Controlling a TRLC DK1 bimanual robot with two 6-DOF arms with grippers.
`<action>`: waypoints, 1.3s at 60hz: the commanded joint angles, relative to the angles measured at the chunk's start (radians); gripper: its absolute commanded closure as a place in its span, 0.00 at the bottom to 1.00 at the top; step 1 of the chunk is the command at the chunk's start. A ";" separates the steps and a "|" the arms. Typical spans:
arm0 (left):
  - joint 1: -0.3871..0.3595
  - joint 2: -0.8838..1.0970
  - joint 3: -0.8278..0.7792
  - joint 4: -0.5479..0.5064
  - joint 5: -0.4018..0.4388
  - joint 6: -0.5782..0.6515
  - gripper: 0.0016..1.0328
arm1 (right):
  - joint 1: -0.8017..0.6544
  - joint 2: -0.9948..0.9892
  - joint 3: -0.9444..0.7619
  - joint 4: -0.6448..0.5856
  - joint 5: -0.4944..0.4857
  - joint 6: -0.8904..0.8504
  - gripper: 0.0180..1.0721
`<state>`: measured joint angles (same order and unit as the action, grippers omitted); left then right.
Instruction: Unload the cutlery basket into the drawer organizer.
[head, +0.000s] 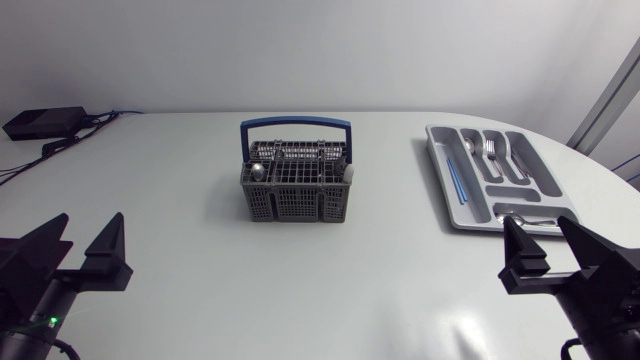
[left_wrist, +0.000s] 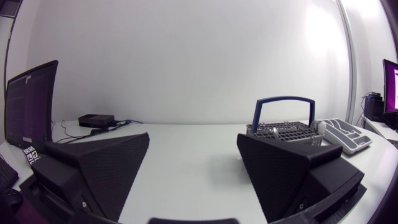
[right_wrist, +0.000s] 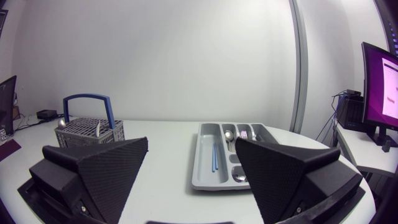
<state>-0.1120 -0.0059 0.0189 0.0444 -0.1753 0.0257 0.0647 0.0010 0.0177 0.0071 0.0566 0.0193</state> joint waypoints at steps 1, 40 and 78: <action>0.009 -0.009 -0.016 0.023 -0.016 -0.012 0.04 | 0.011 -0.009 -0.021 0.013 0.009 0.022 0.04; 0.008 0.073 0.216 -0.052 -0.015 -0.023 0.04 | 0.011 0.109 0.130 0.051 0.011 0.013 0.04; -0.064 0.632 0.661 -0.258 -0.044 -0.102 0.06 | 0.081 0.591 0.518 -0.001 0.061 0.016 0.05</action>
<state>-0.1593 0.5468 0.5953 -0.1719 -0.2123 -0.0570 0.1230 0.5472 0.4835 0.0372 0.1013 0.0193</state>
